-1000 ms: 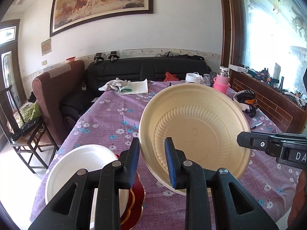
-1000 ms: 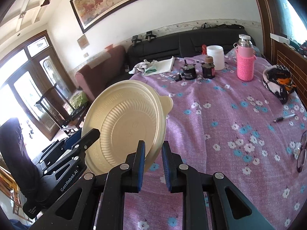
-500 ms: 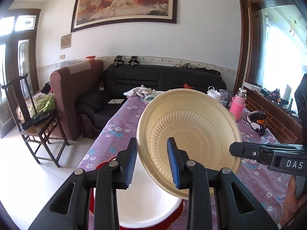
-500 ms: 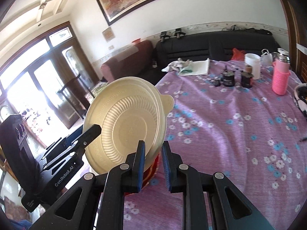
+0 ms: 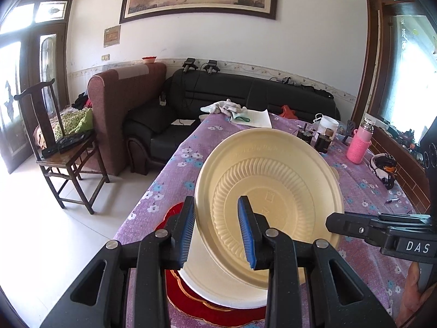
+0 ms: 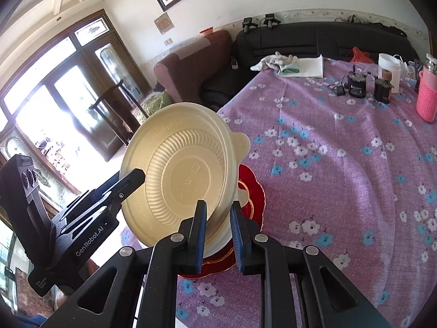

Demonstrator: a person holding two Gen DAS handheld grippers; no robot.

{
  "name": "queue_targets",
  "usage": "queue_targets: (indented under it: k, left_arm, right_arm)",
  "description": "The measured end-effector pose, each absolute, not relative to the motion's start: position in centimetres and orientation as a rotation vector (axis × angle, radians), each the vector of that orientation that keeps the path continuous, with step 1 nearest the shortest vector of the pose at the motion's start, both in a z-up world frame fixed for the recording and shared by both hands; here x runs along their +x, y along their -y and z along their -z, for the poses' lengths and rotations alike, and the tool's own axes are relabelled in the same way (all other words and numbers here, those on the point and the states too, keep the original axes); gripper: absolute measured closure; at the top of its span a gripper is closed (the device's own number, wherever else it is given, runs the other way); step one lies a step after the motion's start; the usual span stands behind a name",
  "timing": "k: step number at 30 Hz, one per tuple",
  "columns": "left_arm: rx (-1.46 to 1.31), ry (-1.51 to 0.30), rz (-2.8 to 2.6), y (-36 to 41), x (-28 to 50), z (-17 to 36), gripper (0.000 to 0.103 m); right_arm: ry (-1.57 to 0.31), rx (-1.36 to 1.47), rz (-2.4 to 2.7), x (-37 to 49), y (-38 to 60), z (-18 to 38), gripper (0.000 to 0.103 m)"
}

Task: Organize plates and bowls
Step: 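Lower the beige bowl into the top white bowl with the left tool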

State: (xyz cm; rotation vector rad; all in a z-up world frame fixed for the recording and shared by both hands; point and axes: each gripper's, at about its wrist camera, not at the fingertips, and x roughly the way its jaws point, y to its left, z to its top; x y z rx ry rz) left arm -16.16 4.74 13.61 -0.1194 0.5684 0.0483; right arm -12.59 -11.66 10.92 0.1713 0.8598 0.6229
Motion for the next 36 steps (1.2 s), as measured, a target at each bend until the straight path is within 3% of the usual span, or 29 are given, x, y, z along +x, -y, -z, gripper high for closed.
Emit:
queue_targets:
  k: [17,36]
  left_arm:
    - [-0.132,-0.617,-0.070,-6.7,-15.7,-12.8,0.073]
    - [-0.085,-0.665,-0.111,-5.9,-13.9,-10.8,0.073]
  right_arm:
    - [-1.010,0.243,-0.701,-11.5,9.9,-9.4,0.083]
    - [-1.048,0.304,-0.704,-11.4,10.2,-7.6,0.081]
